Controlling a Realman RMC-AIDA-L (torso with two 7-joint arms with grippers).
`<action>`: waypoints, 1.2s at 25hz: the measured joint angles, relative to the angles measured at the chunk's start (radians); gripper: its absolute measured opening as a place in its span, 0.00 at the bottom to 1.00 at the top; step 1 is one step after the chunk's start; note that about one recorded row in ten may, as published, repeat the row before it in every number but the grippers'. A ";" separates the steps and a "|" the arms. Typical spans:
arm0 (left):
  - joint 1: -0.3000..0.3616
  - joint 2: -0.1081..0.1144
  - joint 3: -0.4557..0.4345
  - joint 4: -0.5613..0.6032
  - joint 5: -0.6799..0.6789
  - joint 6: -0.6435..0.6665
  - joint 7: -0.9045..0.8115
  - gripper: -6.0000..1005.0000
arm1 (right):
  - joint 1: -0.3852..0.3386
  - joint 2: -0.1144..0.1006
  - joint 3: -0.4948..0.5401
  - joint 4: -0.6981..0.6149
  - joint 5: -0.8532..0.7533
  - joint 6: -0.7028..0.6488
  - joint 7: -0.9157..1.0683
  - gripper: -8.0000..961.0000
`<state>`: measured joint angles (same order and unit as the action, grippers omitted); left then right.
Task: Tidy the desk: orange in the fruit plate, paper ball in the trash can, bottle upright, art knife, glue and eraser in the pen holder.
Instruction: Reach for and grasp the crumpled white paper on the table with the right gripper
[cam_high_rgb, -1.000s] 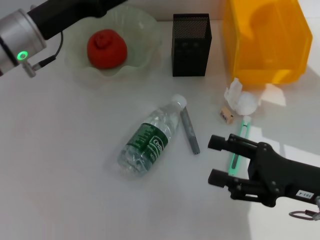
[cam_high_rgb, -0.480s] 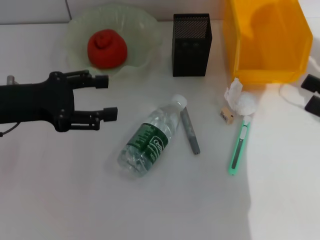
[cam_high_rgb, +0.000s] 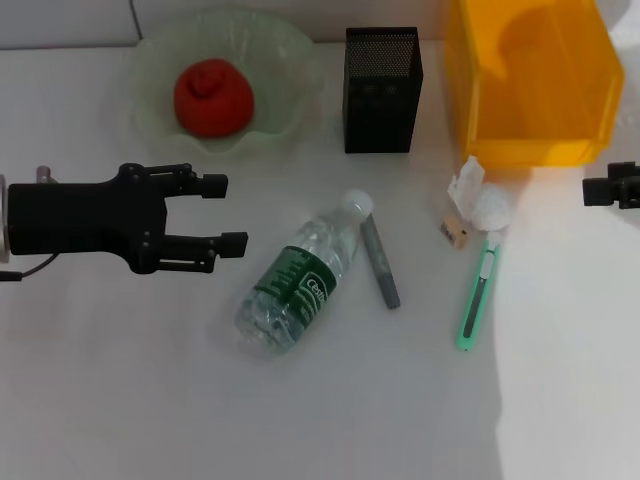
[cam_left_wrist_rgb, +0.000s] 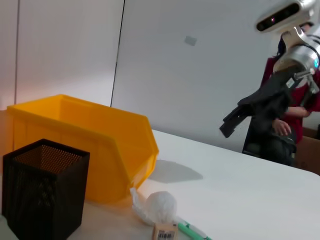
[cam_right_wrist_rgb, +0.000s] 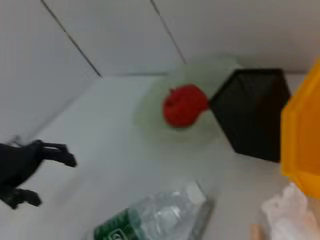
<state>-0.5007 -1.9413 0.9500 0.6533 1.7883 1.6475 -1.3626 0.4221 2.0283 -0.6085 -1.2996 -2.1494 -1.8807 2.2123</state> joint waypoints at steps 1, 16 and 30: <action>-0.001 -0.001 0.001 -0.001 0.002 -0.005 -0.004 0.81 | 0.029 0.008 -0.009 -0.031 -0.065 0.006 0.038 0.86; -0.009 -0.030 0.001 -0.005 0.030 -0.039 -0.008 0.81 | 0.274 0.049 -0.417 0.173 -0.467 0.372 0.292 0.86; -0.008 -0.047 0.007 -0.006 0.031 -0.077 -0.002 0.80 | 0.308 0.052 -0.557 0.319 -0.500 0.576 0.372 0.86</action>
<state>-0.5085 -1.9885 0.9567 0.6474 1.8193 1.5702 -1.3645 0.7299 2.0801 -1.1657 -0.9804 -2.6497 -1.3049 2.5844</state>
